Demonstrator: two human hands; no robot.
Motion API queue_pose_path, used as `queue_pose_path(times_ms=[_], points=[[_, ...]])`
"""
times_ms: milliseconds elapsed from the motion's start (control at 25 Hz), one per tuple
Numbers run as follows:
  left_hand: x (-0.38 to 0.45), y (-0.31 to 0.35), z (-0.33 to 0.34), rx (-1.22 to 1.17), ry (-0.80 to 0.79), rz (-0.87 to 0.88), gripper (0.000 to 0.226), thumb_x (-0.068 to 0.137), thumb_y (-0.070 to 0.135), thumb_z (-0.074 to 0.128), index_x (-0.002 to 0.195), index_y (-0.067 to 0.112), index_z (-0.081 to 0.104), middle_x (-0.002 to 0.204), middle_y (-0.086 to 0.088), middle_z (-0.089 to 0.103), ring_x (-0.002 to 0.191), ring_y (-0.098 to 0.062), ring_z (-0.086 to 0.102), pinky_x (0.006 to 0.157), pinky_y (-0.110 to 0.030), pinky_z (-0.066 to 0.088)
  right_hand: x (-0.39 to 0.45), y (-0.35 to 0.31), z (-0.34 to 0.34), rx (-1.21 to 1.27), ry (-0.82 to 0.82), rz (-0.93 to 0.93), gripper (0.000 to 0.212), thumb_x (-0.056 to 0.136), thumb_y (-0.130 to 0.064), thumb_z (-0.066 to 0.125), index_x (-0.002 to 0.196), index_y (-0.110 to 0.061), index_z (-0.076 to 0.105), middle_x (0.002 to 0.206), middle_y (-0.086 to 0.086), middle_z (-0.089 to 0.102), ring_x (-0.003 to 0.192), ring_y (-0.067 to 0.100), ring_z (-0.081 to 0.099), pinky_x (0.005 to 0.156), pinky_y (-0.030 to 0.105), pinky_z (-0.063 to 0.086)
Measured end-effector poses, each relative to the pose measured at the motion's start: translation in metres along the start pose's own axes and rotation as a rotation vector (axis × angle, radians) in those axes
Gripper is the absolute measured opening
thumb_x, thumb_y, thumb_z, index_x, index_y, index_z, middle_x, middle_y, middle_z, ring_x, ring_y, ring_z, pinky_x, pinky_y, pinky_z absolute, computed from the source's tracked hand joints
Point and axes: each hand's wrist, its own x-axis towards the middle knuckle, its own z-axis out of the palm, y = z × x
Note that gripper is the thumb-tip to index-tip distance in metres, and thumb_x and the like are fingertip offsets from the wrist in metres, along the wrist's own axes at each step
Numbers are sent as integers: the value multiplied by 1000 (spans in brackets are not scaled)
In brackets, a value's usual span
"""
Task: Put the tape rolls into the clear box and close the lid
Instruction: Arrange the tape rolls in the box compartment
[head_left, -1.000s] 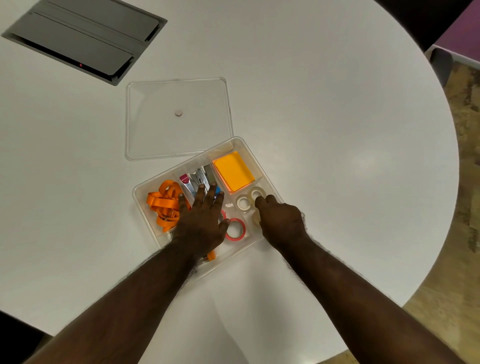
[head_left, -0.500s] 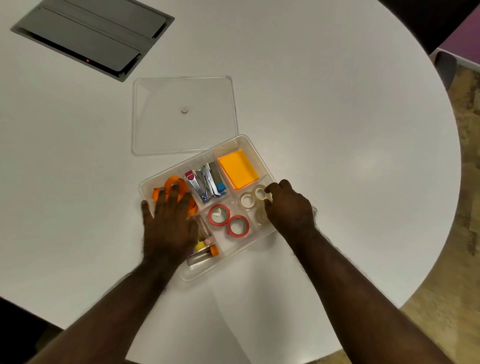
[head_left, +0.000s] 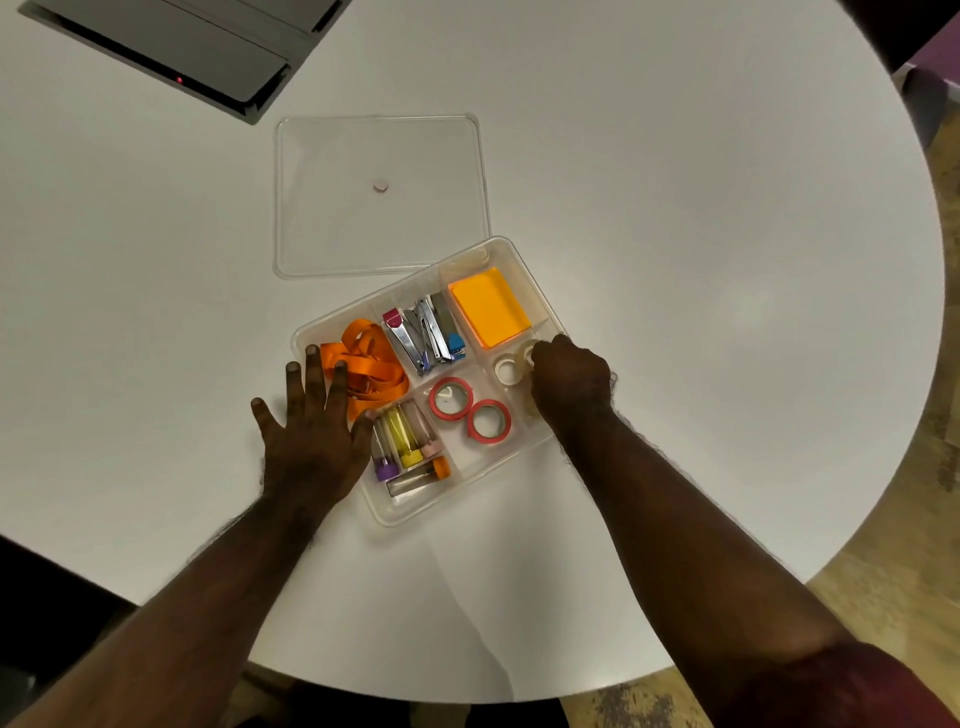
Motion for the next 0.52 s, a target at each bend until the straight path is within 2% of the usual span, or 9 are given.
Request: queue_pose_path(times_ms=[120,240,400,520], points=[[1,-1,2,0,7,23,77,88,60,13,153,18,9,163,-12,-1,149,-36,5,109,-71,10,-2,12,-4,16,18,13,28,94,-14,47,117,-17,63,115,9,65,103,32,65,84,36,51],[1,-2,5,-22,4,22,76,89,59,17,153,19,7,163,-12,-2,149,-36,3,109,-71,10,-10,28,-6,2,-41,-27,35,94,-14,48,125,-25,60,119,6,66,107,30,64,86,37,51],[1,-1,6,-30,6,21,77,88,58,19,153,19,4,163,-12,-4,149,-36,1,110,-70,8,-17,27,-2,-113,-70,-96,31,92,-33,58,120,-19,59,112,7,69,101,31,67,80,35,51],[2,-1,5,-33,-4,7,78,88,59,17,153,20,1,163,-11,-7,150,-35,-1,111,-70,7,-18,17,-2,-174,-90,-81,27,89,-28,62,111,-14,59,109,7,67,96,31,68,76,35,51]])
